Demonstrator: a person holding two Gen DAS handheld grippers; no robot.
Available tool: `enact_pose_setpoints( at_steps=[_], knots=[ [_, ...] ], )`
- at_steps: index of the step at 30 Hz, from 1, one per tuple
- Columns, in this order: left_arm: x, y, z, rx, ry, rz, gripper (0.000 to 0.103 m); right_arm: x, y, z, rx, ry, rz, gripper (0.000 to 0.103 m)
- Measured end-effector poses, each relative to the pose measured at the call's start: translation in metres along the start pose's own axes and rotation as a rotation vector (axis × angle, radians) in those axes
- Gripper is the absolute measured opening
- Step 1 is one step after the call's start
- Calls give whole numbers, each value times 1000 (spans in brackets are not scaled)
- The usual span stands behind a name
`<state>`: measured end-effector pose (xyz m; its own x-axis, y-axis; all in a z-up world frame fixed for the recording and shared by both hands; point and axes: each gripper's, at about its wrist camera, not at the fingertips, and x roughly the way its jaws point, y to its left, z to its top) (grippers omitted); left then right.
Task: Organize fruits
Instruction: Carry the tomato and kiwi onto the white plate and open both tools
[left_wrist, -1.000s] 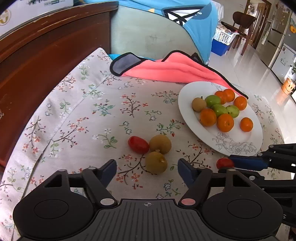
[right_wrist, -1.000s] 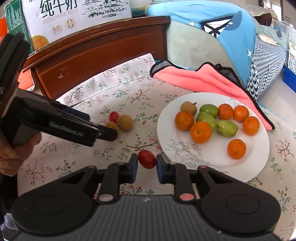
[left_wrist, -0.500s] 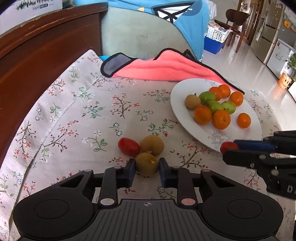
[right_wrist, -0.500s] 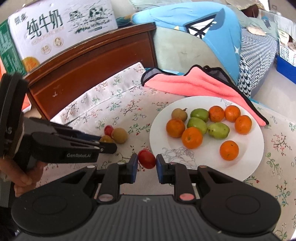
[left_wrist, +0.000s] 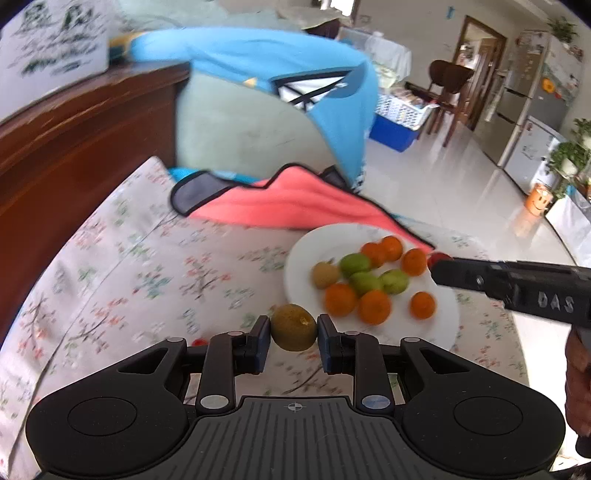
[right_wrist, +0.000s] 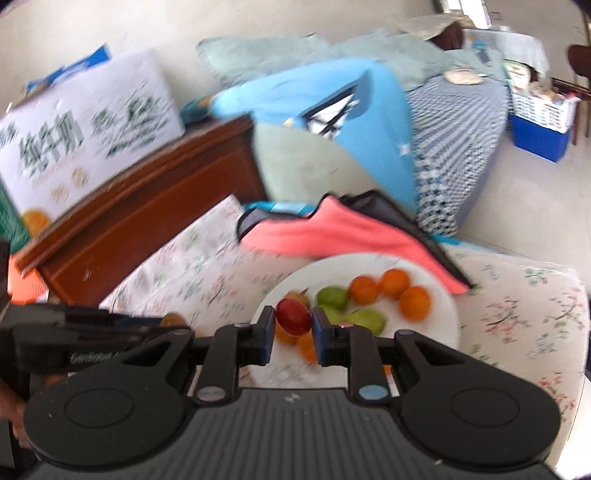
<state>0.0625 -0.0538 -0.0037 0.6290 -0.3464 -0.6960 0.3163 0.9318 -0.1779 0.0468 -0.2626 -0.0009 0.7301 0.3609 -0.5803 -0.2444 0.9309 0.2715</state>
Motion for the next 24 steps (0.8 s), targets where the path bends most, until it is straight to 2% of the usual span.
enact_pose_setpoints(
  at_steps=[6, 14, 20, 24],
  knots=[
    [9, -21, 5, 4, -2, -51, 25, -7, -27, 8, 94, -31, -39, 21],
    [28, -48, 2, 23, 21, -84, 25, 3, -58, 4, 258, -7, -66, 21],
    [42, -60, 1, 32, 37, -98, 25, 10, -70, -2, 326, 11, -96, 21],
    [50, -66, -2, 37, 54, -99, 25, 14, -71, -5, 329, 23, -109, 21]
  ],
)
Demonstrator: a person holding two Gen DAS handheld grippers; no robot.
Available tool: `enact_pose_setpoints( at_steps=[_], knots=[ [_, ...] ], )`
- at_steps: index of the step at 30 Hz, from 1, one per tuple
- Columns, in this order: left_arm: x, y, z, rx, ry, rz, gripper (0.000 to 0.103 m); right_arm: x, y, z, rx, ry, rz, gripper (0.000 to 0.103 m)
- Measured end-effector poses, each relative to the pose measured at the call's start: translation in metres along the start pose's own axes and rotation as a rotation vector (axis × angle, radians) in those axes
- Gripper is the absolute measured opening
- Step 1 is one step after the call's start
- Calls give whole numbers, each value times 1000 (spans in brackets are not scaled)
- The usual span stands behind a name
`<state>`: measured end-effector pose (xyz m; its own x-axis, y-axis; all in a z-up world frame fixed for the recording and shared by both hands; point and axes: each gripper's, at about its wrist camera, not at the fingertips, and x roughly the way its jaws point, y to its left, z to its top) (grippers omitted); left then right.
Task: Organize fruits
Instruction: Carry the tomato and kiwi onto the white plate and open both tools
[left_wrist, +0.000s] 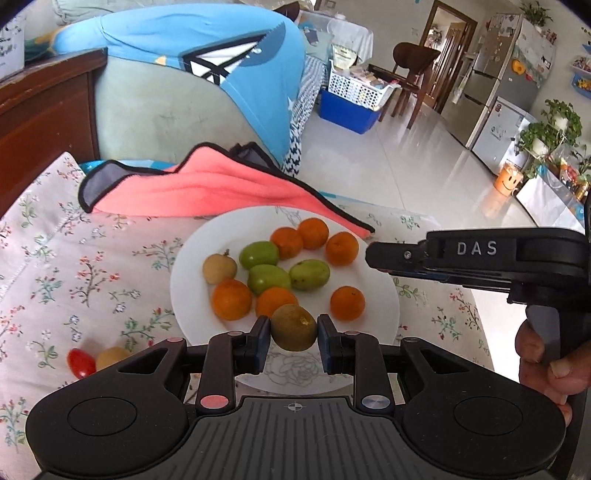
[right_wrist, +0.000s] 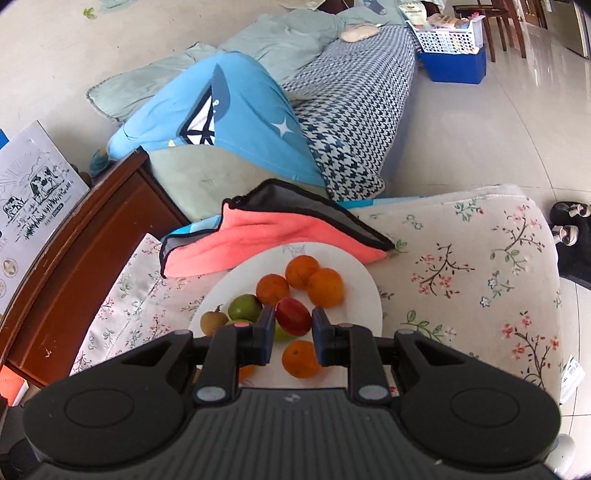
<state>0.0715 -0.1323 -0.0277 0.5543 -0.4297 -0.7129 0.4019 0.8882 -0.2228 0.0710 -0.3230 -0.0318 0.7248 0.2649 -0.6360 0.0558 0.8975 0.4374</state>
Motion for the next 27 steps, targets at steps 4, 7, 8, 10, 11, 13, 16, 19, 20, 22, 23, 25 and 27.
enact_pose_setpoints(
  at_steps=[4, 7, 8, 10, 11, 13, 16, 19, 20, 22, 23, 25, 27],
  knots=[
    [4, -4, -1, 6, 6, 0, 25, 3, 0, -1, 5, 3, -20, 21],
    [7, -5, -1, 6, 13, 4, 25, 4, -1, -1, 10, 6, -28, 21],
    [8, -5, -1, 7, 16, 5, 25, 5, -2, -2, 7, 7, -31, 21],
    [9, -7, -2, 11, 19, 6, 25, 6, -2, -2, 6, 8, -39, 21],
    [9, -7, -2, 12, 20, 5, 25, 7, -2, -2, 7, 10, -40, 21],
    [10, -7, -2, 14, 21, 4, 25, 8, -3, -3, 9, 13, -43, 21],
    [10, -9, -2, 19, 17, 1, 25, 9, -3, -3, 7, 13, -48, 23],
    [8, -11, -1, 28, 8, 5, 27, 9, -3, -2, 20, 13, -50, 24],
    [7, -11, 0, 26, 6, 7, 31, 9, -4, -2, 26, 12, -52, 25],
    [6, -10, 1, 23, -1, 19, 45, 9, -5, -2, 36, 12, -53, 25],
    [4, -10, 1, 22, -5, 30, 61, 8, -5, -2, 39, 11, -51, 25],
    [1, -10, 2, 22, -18, 62, 77, 7, -5, -2, 43, 9, -48, 29],
    [-2, -9, 3, 19, -23, 83, 82, 7, -4, -2, 44, 7, -44, 31]
  ],
)
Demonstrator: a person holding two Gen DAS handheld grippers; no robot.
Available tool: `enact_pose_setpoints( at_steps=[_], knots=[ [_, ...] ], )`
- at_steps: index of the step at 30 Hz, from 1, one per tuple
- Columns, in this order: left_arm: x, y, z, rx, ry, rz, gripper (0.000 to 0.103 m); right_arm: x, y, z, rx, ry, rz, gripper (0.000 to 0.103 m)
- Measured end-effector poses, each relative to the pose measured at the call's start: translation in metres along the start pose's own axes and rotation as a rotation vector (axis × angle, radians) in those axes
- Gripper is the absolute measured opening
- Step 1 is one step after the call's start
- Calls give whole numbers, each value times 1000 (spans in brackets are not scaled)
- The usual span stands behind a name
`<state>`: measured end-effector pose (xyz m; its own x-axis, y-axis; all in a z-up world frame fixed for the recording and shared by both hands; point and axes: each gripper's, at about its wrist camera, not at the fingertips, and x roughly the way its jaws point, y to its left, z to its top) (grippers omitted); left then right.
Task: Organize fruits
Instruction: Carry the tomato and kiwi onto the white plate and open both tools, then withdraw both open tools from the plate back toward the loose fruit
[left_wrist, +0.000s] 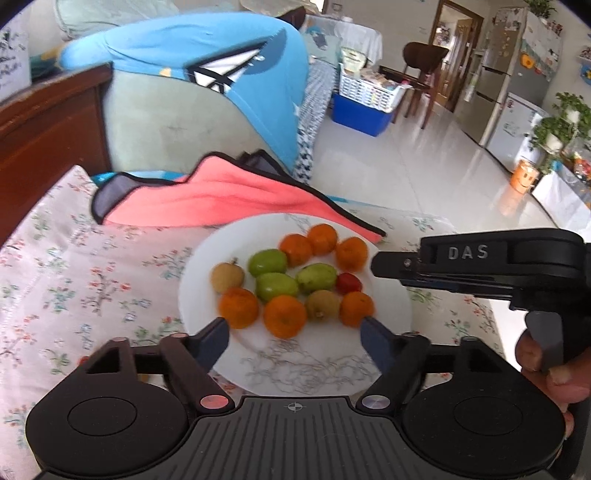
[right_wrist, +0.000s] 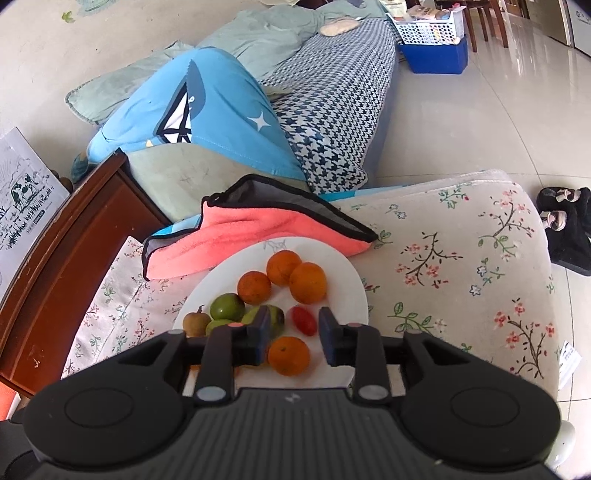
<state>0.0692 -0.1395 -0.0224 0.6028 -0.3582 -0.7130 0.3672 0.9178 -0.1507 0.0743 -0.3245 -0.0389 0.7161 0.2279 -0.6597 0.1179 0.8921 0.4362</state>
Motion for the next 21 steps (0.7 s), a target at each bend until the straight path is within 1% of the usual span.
enact_pose_setpoints(
  at_steps=[2, 5, 7, 9, 12, 21],
  knots=[
    [-1, 2, 1, -7, 3, 1, 87, -1, 1, 0, -4, -2, 4, 33],
    [-1, 5, 1, -11, 15, 20, 91, -2, 3, 0, -11, -8, 3, 39],
    [-1, 6, 1, -10, 13, 38, 91, -2, 4, 0, -10, -11, -4, 44],
    [-3, 7, 0, -10, 9, 51, 92, -2, 4, 0, -7, -14, -12, 52],
    [-4, 8, 0, -20, 5, 57, 92, -2, 4, 0, -5, -16, -27, 61],
    [-7, 17, 1, -71, 12, 38, 92, -1, 4, 0, 9, -7, -42, 77]
  ],
)
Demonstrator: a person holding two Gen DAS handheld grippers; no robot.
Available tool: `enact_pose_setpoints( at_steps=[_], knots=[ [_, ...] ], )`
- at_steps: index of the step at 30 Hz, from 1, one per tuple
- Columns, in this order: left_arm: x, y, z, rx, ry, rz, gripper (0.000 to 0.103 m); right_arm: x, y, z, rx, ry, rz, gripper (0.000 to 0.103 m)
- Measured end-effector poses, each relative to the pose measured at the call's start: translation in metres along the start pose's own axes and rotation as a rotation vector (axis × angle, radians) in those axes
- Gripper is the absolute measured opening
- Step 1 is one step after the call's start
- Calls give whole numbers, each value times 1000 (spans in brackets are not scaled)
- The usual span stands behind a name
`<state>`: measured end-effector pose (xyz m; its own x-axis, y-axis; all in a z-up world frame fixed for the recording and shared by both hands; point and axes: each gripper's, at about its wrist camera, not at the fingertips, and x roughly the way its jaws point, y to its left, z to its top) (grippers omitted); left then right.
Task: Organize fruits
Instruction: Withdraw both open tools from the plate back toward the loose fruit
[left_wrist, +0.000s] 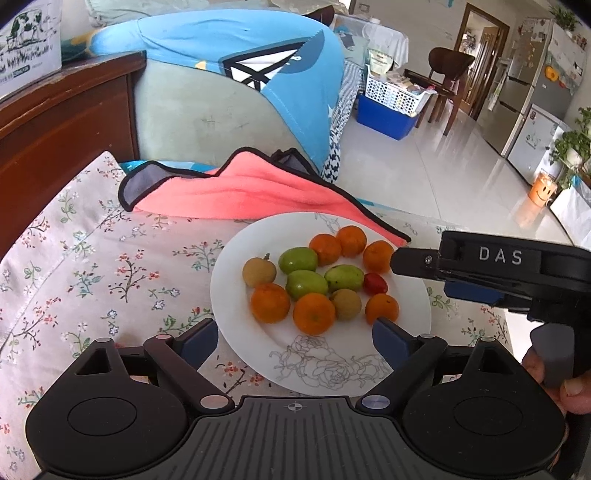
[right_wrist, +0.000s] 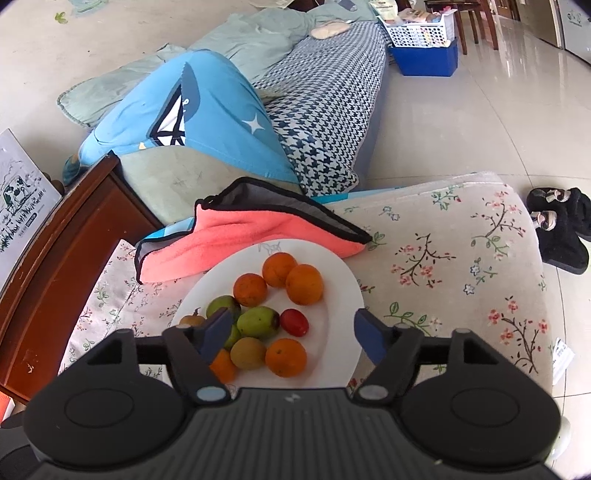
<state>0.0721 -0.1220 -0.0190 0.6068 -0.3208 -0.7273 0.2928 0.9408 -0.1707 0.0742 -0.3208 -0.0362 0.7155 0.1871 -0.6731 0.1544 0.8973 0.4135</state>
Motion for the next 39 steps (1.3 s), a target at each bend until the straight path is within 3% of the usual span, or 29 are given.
enact_pose_setpoints(
  at_steps=[8, 19, 25, 35, 39],
  knots=[
    [-19, 28, 17, -75, -16, -11, 96, -4, 0, 0, 20, -37, 23, 84],
    [-50, 82, 43, -136, -53, 100, 98, -3, 17, -1, -49, -27, 91, 85],
    [-54, 102, 43, -164, -42, 144, 98, -3, 41, -9, -159, -24, 118, 85],
    [-56, 124, 35, -228, -9, 157, 98, 1, 101, -37, -422, -6, 221, 85],
    [-55, 130, 32, -242, 10, 166, 98, 12, 118, -50, -459, 34, 267, 84]
  ],
)
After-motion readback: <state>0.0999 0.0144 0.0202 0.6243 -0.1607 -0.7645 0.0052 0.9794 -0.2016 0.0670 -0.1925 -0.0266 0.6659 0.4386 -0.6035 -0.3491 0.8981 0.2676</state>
